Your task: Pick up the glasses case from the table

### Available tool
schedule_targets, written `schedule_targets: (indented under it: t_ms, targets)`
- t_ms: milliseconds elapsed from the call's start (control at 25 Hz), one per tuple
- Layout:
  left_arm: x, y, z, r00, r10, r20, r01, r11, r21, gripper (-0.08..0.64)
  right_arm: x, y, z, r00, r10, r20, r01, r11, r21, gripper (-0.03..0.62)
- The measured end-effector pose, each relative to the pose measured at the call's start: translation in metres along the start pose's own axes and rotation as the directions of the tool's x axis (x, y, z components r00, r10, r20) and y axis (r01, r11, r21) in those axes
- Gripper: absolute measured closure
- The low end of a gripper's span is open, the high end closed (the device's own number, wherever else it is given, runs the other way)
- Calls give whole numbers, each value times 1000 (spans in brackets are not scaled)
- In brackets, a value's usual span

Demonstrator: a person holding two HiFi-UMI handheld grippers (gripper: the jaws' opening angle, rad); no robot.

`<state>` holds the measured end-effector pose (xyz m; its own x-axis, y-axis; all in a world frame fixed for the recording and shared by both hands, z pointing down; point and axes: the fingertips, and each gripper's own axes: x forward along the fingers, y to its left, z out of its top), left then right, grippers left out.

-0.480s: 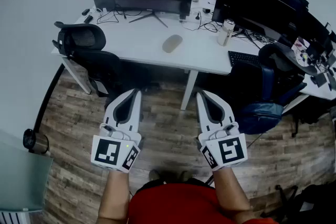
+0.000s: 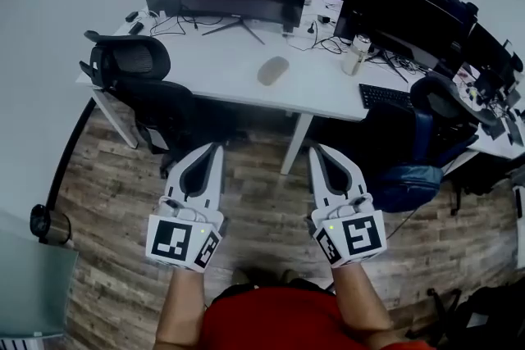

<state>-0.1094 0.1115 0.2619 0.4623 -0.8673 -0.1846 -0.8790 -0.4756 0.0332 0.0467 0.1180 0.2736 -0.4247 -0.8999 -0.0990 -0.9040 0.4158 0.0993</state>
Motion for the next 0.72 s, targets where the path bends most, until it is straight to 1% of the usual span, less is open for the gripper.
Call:
schedule_targets:
  t_ms: [160,320,480,720]
  targets:
    - [1,13,-1,1000,-26,9,26,1000,-12,551,18,11,-6,999,-33,-28,33,999,-9,588]
    - [5,27,-4,998,-56,19,56,998,-27,551,43,23,-15,997,-48,-65,47,999,-17,588]
    - [12,42,-6,998,-60,27,61,997,-50,550,68,24,-29,991,-69,-111,68,998,-15,585]
    - [37,59,-10,998,-58,34,60,996,-62,550,115,7,-52,980,-128,-151,131,991,13,501]
